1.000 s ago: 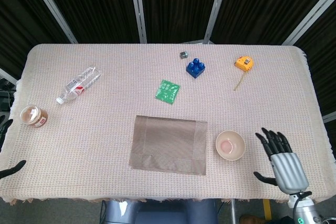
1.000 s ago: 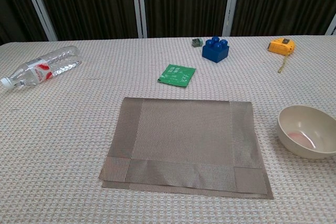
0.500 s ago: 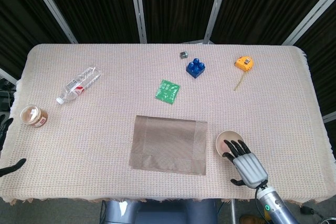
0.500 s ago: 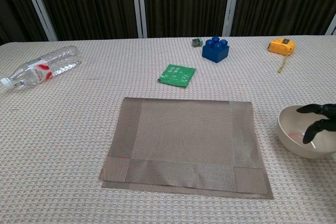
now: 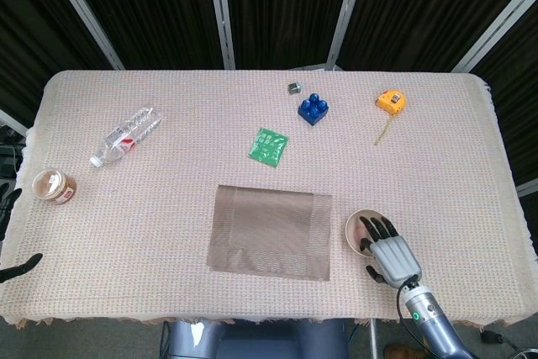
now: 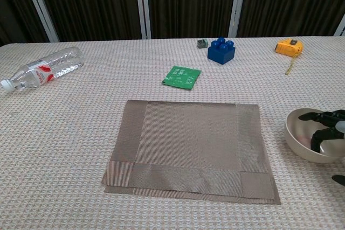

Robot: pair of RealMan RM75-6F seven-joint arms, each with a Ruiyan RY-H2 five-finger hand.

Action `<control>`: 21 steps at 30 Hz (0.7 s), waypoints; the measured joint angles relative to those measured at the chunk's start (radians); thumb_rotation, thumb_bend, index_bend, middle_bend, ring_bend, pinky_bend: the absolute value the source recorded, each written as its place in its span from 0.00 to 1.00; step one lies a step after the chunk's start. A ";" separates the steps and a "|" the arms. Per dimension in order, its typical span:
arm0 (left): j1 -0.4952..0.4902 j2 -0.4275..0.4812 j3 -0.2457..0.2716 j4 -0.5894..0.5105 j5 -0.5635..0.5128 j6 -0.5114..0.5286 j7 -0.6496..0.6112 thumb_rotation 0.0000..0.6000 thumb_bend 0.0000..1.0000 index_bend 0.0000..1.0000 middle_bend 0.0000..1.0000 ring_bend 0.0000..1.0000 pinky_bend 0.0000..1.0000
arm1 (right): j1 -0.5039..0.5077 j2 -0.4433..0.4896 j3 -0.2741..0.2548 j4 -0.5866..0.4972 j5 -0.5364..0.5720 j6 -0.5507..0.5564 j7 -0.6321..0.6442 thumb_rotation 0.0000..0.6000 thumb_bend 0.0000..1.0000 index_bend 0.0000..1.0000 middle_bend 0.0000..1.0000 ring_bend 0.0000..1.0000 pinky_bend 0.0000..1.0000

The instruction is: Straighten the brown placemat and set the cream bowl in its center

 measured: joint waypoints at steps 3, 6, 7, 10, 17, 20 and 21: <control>0.000 0.000 0.000 0.000 -0.001 -0.001 -0.001 1.00 0.06 0.00 0.00 0.00 0.00 | 0.002 -0.016 0.002 0.011 -0.003 0.017 0.000 1.00 0.36 0.53 0.00 0.00 0.00; 0.000 0.001 0.001 0.000 0.000 -0.001 -0.001 1.00 0.06 0.00 0.00 0.00 0.00 | 0.001 -0.029 0.005 0.025 -0.011 0.037 0.009 1.00 0.38 0.58 0.00 0.00 0.00; 0.000 0.001 0.002 -0.001 0.000 -0.001 -0.001 1.00 0.06 0.00 0.00 0.00 0.00 | 0.001 -0.034 0.006 0.032 -0.015 0.044 0.012 1.00 0.38 0.59 0.00 0.00 0.00; 0.000 0.001 0.002 -0.001 0.002 0.000 -0.001 1.00 0.06 0.00 0.00 0.00 0.00 | 0.001 -0.049 0.010 0.056 -0.028 0.066 0.029 1.00 0.40 0.61 0.00 0.00 0.00; -0.002 0.000 0.002 0.001 -0.004 -0.005 -0.001 1.00 0.06 0.00 0.00 0.00 0.00 | 0.009 -0.066 0.039 0.089 -0.045 0.108 0.121 1.00 0.41 0.62 0.00 0.00 0.00; -0.005 -0.002 0.000 0.004 -0.011 -0.010 0.000 1.00 0.06 0.00 0.00 0.00 0.00 | 0.020 -0.061 0.070 0.097 -0.033 0.113 0.154 1.00 0.41 0.62 0.00 0.00 0.00; -0.006 -0.003 -0.001 0.005 -0.014 -0.013 0.001 1.00 0.06 0.00 0.00 0.00 0.00 | 0.025 -0.059 0.080 0.099 -0.025 0.112 0.159 1.00 0.41 0.62 0.00 0.00 0.00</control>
